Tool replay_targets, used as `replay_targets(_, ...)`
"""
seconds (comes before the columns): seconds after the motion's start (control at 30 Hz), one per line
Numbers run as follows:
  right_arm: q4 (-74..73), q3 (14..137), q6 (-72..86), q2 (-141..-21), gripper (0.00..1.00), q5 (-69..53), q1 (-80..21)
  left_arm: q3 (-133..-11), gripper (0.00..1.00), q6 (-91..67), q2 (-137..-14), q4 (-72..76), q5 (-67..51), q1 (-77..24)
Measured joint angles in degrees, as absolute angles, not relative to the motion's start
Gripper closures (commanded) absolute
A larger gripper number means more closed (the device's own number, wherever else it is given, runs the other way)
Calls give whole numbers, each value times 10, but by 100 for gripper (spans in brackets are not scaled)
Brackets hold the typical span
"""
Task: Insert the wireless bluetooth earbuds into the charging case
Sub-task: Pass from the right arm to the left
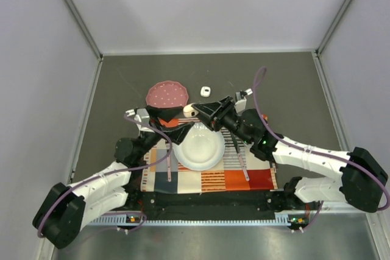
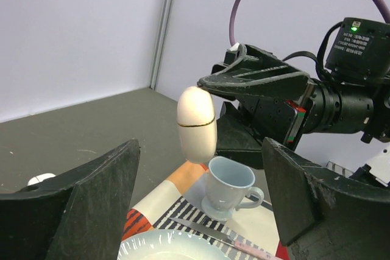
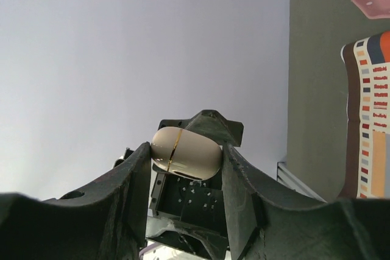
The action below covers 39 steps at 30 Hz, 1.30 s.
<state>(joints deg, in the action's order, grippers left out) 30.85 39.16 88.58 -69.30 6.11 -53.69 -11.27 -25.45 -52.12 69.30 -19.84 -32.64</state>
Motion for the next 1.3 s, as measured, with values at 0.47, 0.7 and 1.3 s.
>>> replay_targets(0.47,317,385,881,-686,100,65,-540,-121,27,-285,-573,734,-178,-332)
replay_targets(0.7,320,385,881,-686,100,64,-543,-128,31,-300,-595,737,-175,-335)
replay_targets(1.3,321,385,876,-687,100,65,-543,-130,25,-311,-606,738,-170,-343)
